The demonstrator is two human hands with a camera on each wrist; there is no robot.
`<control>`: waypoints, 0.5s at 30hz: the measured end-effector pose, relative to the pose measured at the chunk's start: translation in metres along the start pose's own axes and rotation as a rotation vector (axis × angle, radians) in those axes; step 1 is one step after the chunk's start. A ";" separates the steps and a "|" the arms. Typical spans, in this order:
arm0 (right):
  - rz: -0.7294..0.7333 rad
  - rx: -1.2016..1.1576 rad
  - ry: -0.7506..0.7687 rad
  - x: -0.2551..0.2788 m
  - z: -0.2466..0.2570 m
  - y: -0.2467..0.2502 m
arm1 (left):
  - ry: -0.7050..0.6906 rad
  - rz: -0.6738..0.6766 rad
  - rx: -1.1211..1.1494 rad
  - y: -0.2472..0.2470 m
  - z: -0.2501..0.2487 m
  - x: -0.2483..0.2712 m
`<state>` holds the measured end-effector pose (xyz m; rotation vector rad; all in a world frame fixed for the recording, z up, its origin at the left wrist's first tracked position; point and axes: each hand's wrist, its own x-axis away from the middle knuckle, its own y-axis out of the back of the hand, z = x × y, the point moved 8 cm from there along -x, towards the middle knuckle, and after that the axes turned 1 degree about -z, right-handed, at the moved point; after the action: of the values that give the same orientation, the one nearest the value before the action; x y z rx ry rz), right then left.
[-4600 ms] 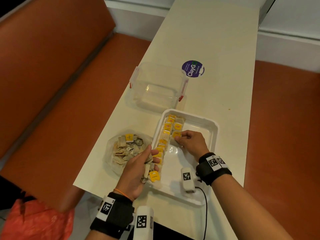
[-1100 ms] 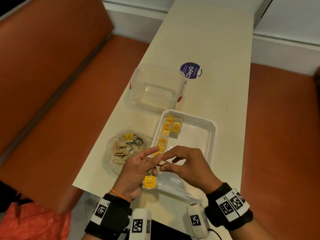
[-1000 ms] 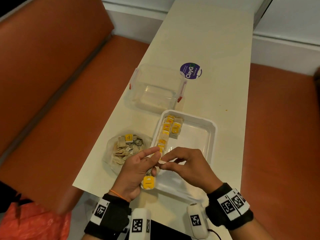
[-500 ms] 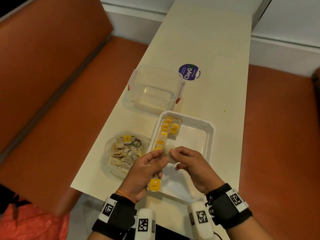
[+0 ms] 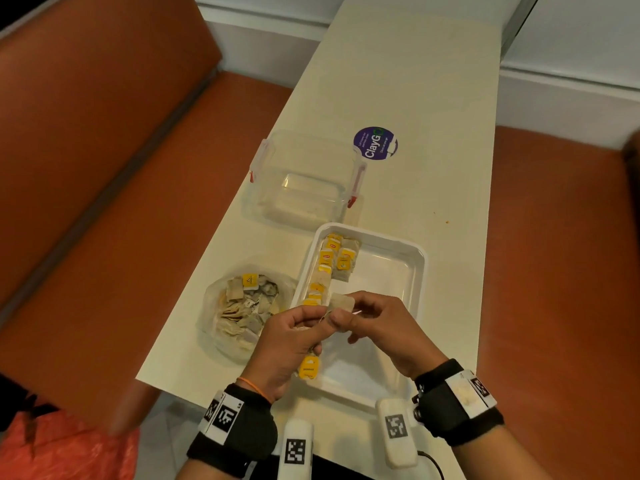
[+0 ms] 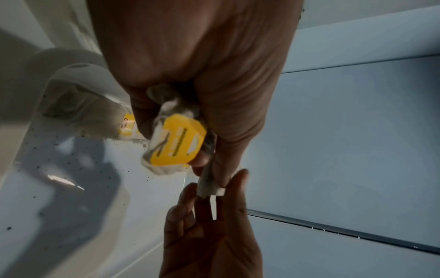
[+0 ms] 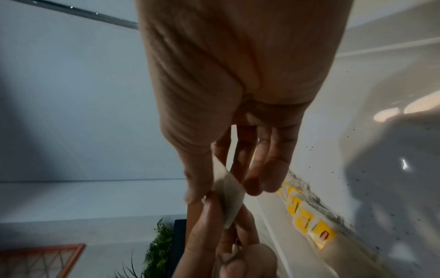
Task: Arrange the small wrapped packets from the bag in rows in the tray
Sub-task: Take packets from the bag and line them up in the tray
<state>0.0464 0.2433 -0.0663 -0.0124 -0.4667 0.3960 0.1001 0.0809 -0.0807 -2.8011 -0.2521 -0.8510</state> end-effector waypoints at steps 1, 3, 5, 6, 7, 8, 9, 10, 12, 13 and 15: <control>-0.018 0.005 0.004 -0.002 -0.001 0.001 | -0.003 -0.002 -0.015 0.000 0.000 -0.001; -0.053 -0.006 0.003 -0.008 -0.004 0.005 | -0.008 -0.011 -0.035 0.001 0.000 -0.002; -0.077 -0.013 -0.002 -0.016 -0.008 0.009 | 0.002 -0.036 -0.033 0.004 0.003 -0.003; -0.089 -0.002 -0.002 -0.022 -0.010 0.012 | 0.012 -0.048 -0.030 0.006 0.005 -0.003; -0.110 0.023 -0.003 -0.029 -0.013 0.016 | 0.026 -0.061 -0.019 0.009 0.008 -0.004; -0.136 0.061 -0.004 -0.037 -0.016 0.020 | 0.042 -0.073 0.004 0.011 0.011 -0.004; -0.164 0.109 -0.007 -0.046 -0.019 0.025 | 0.059 -0.083 0.032 0.014 0.014 -0.005; -0.190 0.156 -0.012 -0.056 -0.022 0.029 | 0.073 -0.092 0.054 0.017 0.016 -0.005; -0.235 0.231 -0.034 -0.077 -0.031 0.035 | 0.082 -0.104 0.063 0.022 0.017 -0.004; -0.256 0.261 -0.052 -0.086 -0.035 0.038 | 0.083 -0.108 0.056 0.024 0.017 -0.003; -0.290 0.317 -0.090 -0.099 -0.042 0.041 | 0.088 -0.115 0.054 0.028 0.016 -0.003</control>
<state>-0.0315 0.2475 -0.1516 0.3776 -0.4825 0.1818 0.1123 0.0578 -0.0989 -2.7131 -0.4184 -0.9753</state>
